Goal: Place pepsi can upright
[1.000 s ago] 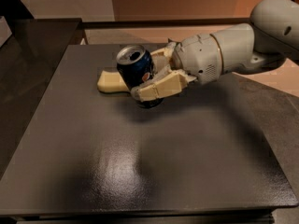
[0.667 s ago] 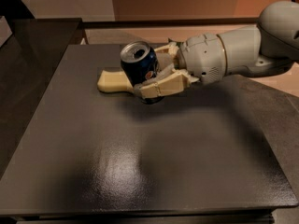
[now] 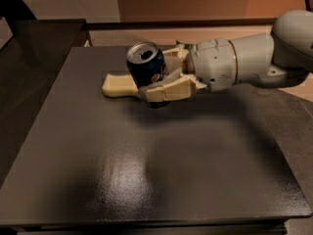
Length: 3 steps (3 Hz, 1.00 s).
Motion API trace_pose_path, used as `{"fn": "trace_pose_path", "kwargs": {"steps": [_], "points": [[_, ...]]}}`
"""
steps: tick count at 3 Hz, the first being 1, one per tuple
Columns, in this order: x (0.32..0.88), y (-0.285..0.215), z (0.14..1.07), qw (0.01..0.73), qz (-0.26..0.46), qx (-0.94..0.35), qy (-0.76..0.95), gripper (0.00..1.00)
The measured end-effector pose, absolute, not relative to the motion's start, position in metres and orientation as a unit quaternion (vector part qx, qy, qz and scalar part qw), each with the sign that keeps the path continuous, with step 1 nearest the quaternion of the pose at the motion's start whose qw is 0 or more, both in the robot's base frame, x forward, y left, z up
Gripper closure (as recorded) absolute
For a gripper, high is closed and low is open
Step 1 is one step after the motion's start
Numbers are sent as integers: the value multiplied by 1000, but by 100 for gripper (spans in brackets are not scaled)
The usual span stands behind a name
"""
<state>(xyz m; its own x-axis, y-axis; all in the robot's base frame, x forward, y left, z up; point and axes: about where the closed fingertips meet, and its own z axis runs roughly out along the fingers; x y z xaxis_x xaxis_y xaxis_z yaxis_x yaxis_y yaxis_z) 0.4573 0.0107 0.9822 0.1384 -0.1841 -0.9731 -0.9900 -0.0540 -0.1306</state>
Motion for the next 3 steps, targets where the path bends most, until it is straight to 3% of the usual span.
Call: {"fn": "trace_pose_path", "kwargs": {"steps": [3], "points": [[477, 33, 974, 552, 444, -494, 505, 100]]}}
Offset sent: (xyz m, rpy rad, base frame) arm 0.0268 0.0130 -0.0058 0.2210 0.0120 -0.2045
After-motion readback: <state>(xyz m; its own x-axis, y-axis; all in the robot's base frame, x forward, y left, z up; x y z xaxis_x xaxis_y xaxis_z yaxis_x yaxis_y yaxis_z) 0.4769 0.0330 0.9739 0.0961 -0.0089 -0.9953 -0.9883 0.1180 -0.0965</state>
